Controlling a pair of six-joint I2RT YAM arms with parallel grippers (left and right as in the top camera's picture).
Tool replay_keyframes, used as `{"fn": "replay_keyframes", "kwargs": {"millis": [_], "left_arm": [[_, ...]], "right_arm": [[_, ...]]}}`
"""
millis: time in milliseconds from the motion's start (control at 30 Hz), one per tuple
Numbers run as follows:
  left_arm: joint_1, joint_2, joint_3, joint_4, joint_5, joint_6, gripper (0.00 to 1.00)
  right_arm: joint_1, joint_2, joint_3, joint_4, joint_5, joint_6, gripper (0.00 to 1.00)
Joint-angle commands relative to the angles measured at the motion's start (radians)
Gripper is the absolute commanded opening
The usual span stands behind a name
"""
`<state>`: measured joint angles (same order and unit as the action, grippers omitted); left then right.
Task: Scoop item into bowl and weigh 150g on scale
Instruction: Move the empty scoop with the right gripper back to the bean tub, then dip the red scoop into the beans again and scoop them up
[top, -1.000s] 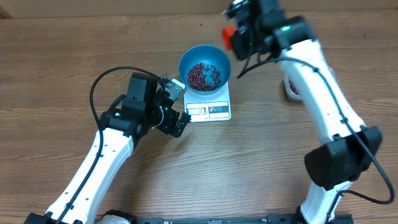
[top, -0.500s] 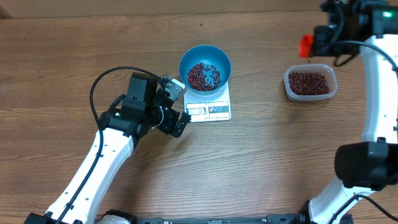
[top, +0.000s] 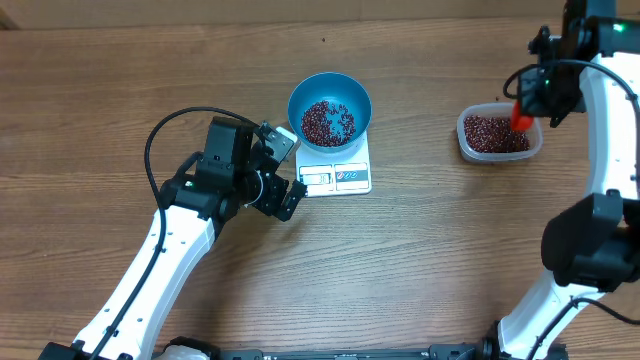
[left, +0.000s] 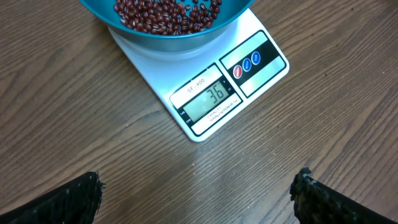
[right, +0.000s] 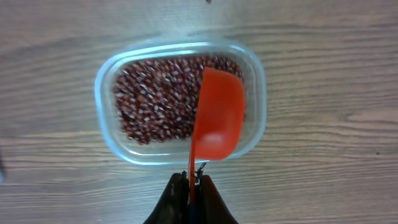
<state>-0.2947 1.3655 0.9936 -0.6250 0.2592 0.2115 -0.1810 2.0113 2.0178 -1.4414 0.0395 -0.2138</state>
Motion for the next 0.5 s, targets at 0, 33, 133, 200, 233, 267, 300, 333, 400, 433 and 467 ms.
{"fn": "replay_keyframes", "kwargs": {"millis": [0,33,133,200,233,267,300,333,400,433,467], "left_arm": [[0.0,0.007,-0.002,0.0,-0.001,-0.01,0.99],[0.0,0.007,-0.002,0.0,-0.001,-0.01,1.0],[0.0,0.007,-0.002,0.0,0.0,-0.01,1.0],[0.0,0.007,-0.002,0.0,-0.001,-0.01,1.0],[0.0,0.007,-0.002,0.0,0.0,-0.01,1.0],[0.0,0.007,-0.002,0.0,-0.001,-0.01,1.0],[0.0,0.007,-0.002,0.0,-0.001,-0.01,0.99],[0.0,0.007,-0.002,0.0,-0.001,-0.01,1.0],[0.0,0.007,-0.002,0.0,-0.001,-0.01,1.0],[0.0,0.007,-0.002,0.0,-0.001,-0.01,1.0],[0.0,0.007,-0.002,0.0,-0.001,-0.01,1.0]], "right_arm": [[0.0,0.042,-0.009,0.006,0.054,-0.03,0.04],[0.0,0.053,-0.009,0.008,0.053,-0.03,0.04],[0.0,0.08,-0.009,0.017,0.053,-0.031,0.04],[0.0,0.096,-0.01,0.029,0.047,-0.036,0.04],[0.0,0.101,-0.01,0.03,0.037,-0.053,0.04],[0.0,0.106,-0.01,0.03,0.034,-0.058,0.04],[0.0,0.111,-0.01,0.03,0.034,-0.061,0.04],[0.0,0.119,-0.01,0.029,0.034,-0.064,0.04],[0.0,0.132,-0.01,0.029,0.025,-0.065,0.04],[0.0,0.14,-0.01,0.029,0.011,-0.065,0.04],[0.0,0.145,-0.01,0.029,-0.01,-0.065,0.04]]}}
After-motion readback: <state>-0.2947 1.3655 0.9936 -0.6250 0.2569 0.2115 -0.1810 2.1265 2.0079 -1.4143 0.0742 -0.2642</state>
